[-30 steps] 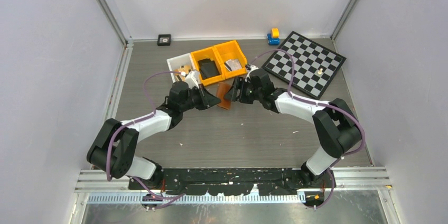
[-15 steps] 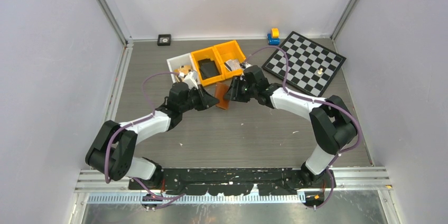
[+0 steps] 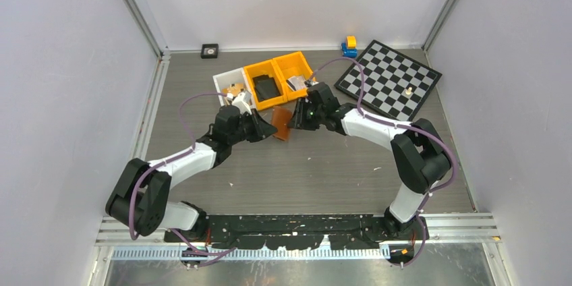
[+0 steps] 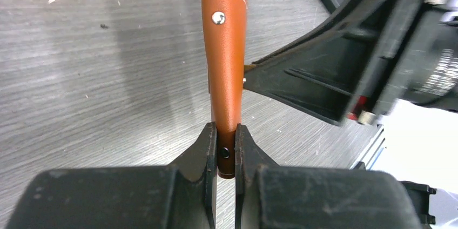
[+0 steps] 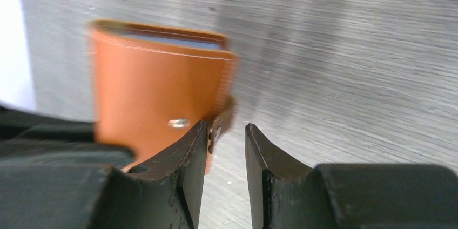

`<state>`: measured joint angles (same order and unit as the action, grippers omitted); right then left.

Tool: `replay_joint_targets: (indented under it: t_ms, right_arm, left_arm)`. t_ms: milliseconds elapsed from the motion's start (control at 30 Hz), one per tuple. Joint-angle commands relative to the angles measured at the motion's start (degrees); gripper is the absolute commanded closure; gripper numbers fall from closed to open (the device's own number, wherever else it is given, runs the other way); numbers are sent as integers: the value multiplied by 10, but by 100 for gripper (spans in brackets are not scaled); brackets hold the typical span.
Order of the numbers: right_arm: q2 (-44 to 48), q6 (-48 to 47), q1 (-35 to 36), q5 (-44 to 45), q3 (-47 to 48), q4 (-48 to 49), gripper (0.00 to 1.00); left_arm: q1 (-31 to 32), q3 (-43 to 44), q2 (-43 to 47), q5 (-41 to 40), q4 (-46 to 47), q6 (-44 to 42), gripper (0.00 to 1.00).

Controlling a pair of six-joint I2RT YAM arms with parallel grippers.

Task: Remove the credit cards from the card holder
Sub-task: Place the card holder at the center of the board.

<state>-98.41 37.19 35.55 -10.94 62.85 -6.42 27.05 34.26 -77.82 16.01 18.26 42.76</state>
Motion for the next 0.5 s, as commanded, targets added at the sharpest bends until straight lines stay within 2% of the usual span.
replay_joint_targets:
  t_ms: [0, 333, 400, 467]
  right_arm:
    - [-22, -26, -14, 84, 13, -59, 63]
    - [-7, -22, -14, 100, 9, -61, 62]
    - [7, -18, -14, 97, -4, -46, 61]
    - [27, -9, -14, 75, -34, 5, 55]
  left_arm:
    - [-1, 11, 45, 5, 42, -6, 100]
    - [-1, 20, 31, 8, 34, -4, 100]
    - [-1, 20, 28, 8, 34, -3, 100]
    - [-1, 21, 29, 9, 34, -3, 100]
